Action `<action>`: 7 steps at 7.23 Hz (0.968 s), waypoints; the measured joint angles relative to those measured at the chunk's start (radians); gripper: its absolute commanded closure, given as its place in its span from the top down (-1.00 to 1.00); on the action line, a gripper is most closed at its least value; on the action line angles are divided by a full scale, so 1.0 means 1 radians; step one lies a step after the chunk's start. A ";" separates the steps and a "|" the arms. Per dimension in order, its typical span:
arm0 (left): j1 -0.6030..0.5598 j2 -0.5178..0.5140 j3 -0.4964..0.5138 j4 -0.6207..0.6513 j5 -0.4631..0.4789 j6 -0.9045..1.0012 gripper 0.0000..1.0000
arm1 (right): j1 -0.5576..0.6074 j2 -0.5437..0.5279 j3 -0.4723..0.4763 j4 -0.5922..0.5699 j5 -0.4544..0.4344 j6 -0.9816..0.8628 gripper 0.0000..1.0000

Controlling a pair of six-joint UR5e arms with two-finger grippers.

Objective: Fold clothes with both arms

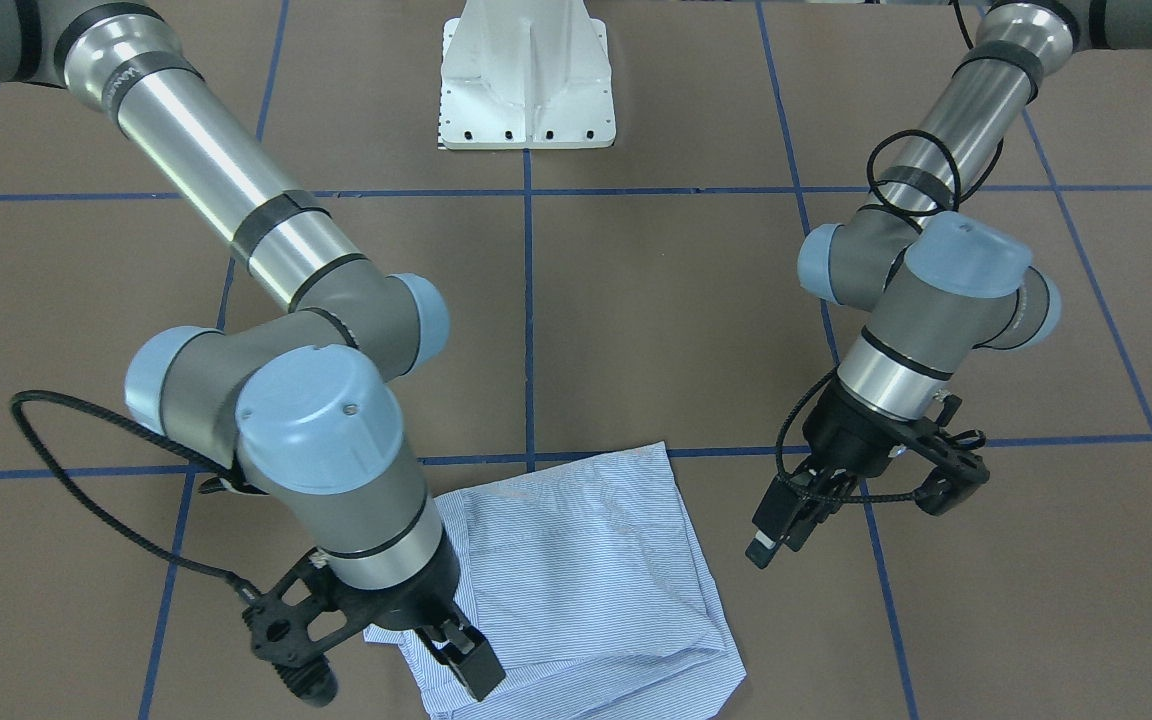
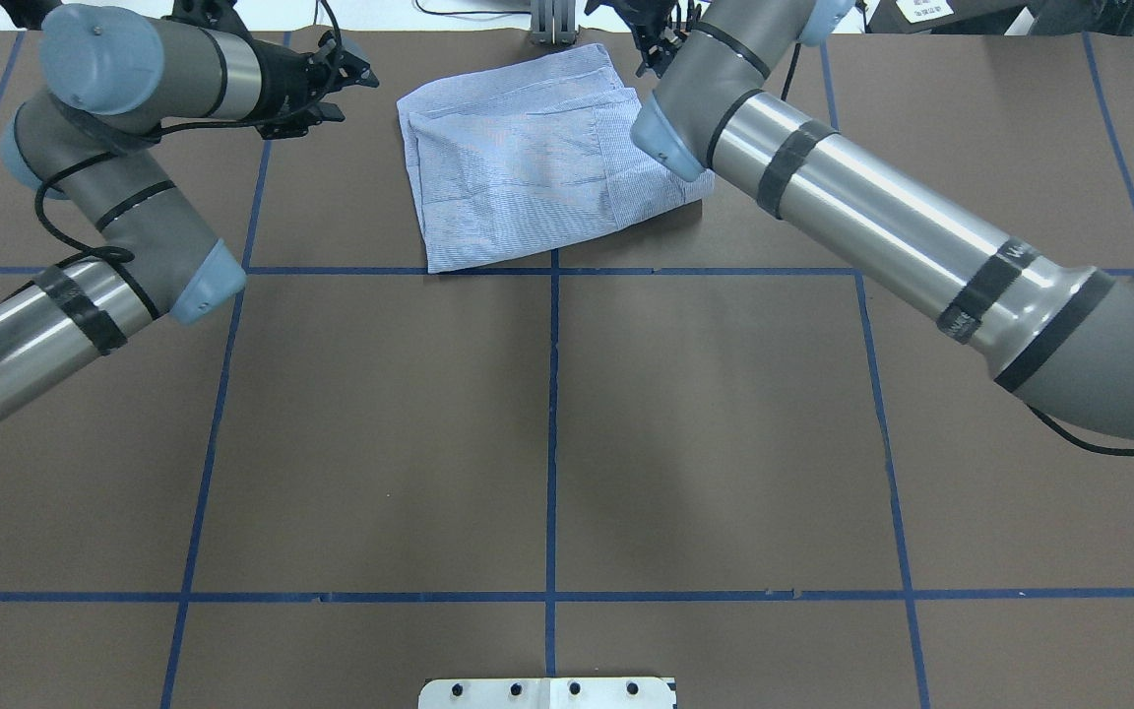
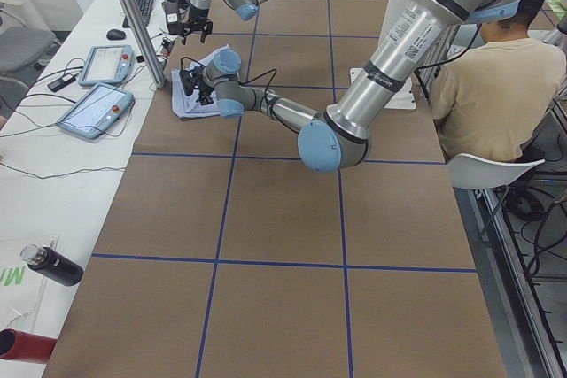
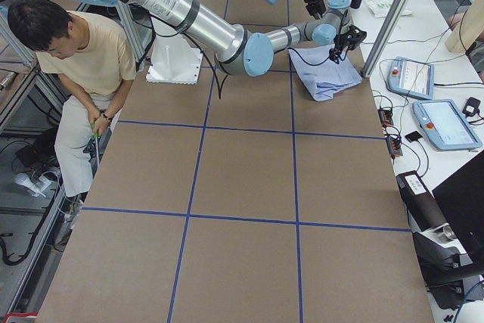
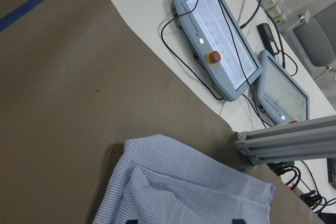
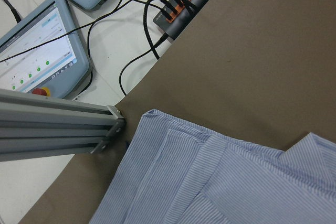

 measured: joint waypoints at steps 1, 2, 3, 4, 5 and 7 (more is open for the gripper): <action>-0.033 0.055 -0.048 0.003 -0.070 0.124 0.34 | 0.044 -0.073 0.075 -0.038 0.070 -0.109 1.00; -0.074 0.123 -0.096 0.005 -0.136 0.271 0.34 | 0.093 -0.163 0.183 -0.120 0.129 -0.259 1.00; -0.128 0.200 -0.136 0.006 -0.194 0.437 0.34 | 0.145 -0.255 0.291 -0.213 0.181 -0.420 1.00; -0.196 0.279 -0.163 0.006 -0.251 0.619 0.34 | 0.206 -0.353 0.384 -0.279 0.237 -0.573 1.00; -0.276 0.350 -0.175 0.009 -0.305 0.806 0.35 | 0.269 -0.448 0.448 -0.309 0.288 -0.716 1.00; -0.431 0.449 -0.181 0.054 -0.368 1.134 0.52 | 0.396 -0.612 0.503 -0.326 0.367 -1.011 1.00</action>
